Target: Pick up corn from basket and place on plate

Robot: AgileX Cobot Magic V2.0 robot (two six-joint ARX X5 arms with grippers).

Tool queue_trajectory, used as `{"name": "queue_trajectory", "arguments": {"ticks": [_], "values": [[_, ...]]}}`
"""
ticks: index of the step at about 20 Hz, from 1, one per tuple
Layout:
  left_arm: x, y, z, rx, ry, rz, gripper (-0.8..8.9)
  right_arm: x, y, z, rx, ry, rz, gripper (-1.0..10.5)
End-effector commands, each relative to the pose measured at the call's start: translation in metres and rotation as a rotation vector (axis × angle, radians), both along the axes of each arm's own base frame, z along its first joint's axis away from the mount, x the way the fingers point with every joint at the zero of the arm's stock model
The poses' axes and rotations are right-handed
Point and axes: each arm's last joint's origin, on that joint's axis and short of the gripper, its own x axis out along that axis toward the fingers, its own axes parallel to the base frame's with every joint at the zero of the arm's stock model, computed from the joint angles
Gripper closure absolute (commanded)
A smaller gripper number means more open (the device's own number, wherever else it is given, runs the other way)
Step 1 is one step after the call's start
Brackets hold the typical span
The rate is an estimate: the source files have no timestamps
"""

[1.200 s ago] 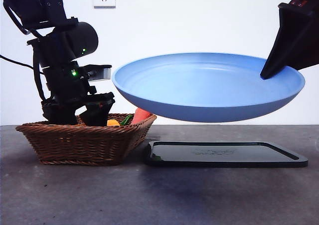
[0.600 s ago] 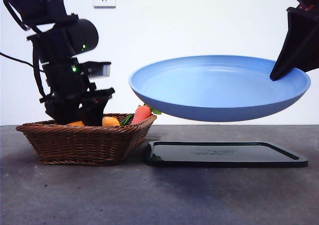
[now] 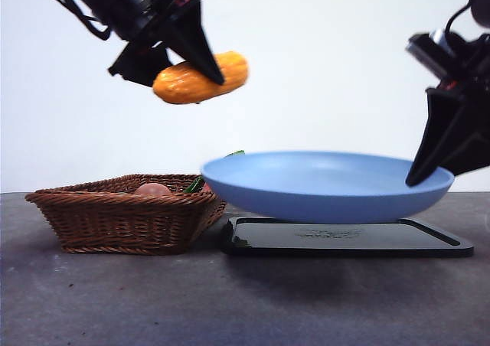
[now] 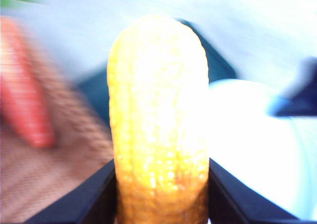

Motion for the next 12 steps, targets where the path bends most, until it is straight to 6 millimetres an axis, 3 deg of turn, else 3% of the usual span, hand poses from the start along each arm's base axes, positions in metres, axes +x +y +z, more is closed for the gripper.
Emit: {"name": "queue_trajectory", "arguments": {"ticks": [1, 6, 12], "values": [[-0.006, -0.021, -0.002, -0.006, 0.005, -0.069, 6.35, 0.011, 0.002, 0.001, 0.018, 0.014, -0.013, 9.4], [-0.018, -0.059, -0.024, 0.044, 0.025, -0.213, 6.35, 0.021, 0.004, 0.011, 0.025, -0.009, -0.014, 9.4], [-0.017, -0.081, -0.056, 0.098, 0.085, -0.274, 6.34, 0.024, 0.005, 0.017, 0.039, -0.019, -0.005, 9.4]]}}
